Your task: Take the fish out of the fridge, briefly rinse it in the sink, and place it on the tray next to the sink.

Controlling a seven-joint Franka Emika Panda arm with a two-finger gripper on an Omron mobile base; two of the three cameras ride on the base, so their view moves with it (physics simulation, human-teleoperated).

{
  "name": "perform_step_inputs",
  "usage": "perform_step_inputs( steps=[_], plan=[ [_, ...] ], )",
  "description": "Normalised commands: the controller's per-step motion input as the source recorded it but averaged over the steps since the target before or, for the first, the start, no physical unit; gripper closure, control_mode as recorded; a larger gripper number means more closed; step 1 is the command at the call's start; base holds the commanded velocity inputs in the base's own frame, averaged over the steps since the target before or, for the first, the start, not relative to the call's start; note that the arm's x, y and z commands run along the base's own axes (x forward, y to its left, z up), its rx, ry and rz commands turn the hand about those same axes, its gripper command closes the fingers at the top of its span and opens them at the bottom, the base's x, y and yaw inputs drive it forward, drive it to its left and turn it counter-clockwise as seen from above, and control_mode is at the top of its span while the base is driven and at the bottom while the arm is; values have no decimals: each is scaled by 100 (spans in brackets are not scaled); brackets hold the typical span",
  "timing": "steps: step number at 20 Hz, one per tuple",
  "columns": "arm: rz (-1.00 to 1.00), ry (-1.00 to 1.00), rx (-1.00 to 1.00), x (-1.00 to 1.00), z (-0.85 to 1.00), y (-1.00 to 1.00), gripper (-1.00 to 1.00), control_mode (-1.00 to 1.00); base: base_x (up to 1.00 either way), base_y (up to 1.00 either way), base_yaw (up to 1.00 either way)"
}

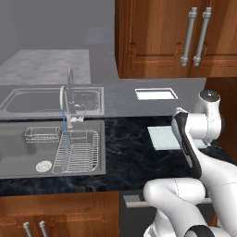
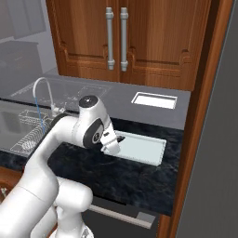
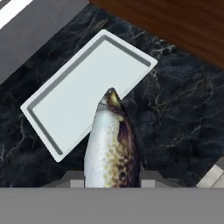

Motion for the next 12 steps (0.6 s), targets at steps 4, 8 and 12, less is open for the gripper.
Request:
perform_step_inputs(
  steps=[4,8,12],
  plan=[
    [3,4,-1,4,-10,-5,100,-100,0,0,0],
    [0,0,-4,11,-58,0,100,-100,0,0,0],
    [0,0,0,39,-27,0,100,-100,0,0,0]
  ],
)
